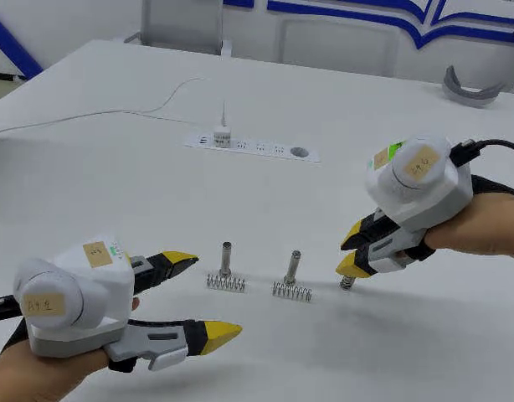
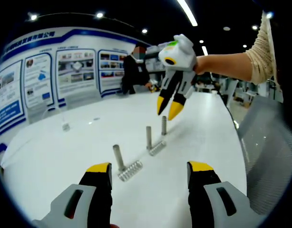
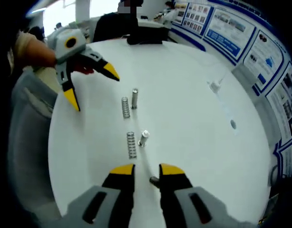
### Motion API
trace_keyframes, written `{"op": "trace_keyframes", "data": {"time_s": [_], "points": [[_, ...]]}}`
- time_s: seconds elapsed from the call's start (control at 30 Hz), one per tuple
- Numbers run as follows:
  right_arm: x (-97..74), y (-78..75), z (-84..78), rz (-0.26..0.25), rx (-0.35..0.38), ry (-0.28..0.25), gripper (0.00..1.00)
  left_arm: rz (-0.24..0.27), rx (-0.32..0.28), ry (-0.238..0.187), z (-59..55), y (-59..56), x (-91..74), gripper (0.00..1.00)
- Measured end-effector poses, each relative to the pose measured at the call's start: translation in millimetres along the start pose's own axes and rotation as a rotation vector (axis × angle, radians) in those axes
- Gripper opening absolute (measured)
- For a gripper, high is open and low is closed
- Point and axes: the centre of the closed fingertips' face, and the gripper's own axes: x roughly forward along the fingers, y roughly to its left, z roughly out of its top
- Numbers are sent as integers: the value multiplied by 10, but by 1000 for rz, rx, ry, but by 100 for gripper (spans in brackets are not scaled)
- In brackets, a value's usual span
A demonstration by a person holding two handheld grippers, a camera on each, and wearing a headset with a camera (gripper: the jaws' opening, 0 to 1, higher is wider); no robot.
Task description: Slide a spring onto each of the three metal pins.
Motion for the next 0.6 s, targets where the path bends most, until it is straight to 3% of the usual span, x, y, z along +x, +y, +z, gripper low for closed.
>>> {"op": "trace_keyframes", "data": {"time_s": [0.17, 0.6], "points": [[97, 103, 83, 26, -16, -6, 21, -1, 1, 2, -3, 4, -7, 65], [322, 183, 38, 64, -26, 13, 20, 1, 2, 4, -3, 16, 3, 65]]}}
